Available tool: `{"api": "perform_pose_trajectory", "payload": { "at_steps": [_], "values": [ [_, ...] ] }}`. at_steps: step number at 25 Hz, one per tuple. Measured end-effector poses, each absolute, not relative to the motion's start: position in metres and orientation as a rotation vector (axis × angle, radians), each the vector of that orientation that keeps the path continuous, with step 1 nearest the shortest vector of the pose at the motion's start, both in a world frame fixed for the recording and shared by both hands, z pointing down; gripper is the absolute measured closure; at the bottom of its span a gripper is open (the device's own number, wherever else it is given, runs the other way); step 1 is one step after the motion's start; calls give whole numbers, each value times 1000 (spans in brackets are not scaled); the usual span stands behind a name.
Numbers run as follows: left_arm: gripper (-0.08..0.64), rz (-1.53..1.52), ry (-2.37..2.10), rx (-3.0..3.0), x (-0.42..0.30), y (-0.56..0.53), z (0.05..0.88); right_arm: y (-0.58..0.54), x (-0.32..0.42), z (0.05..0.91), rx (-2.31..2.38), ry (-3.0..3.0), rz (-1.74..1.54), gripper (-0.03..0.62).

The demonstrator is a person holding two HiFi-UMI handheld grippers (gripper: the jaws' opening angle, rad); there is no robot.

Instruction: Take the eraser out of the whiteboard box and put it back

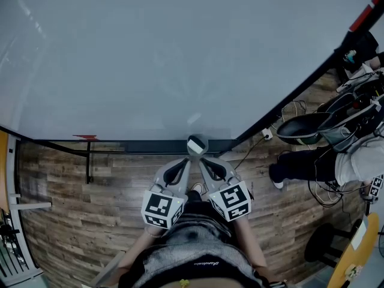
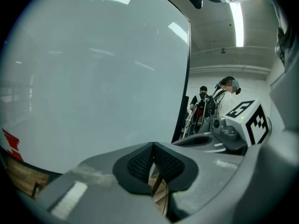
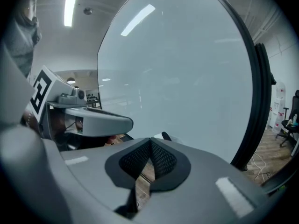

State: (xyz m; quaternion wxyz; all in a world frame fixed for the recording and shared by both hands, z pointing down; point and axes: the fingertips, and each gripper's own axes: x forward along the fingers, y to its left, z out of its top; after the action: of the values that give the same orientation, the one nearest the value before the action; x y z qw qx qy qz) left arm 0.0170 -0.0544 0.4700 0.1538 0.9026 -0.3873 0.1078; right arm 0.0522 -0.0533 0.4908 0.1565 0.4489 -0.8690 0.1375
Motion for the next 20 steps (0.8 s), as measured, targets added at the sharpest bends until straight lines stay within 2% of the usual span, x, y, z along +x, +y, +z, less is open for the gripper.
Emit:
{"api": "perform_pose_trajectory", "payload": {
  "at_steps": [13, 20],
  "values": [
    [560, 260, -1149, 2650, 23, -48, 453, -49, 49, 449, 1341, -2636, 265, 591],
    [560, 165, -1241, 2748, 28, -46, 410, -43, 50, 401, 1405, -2703, 158, 591]
  ]
}}
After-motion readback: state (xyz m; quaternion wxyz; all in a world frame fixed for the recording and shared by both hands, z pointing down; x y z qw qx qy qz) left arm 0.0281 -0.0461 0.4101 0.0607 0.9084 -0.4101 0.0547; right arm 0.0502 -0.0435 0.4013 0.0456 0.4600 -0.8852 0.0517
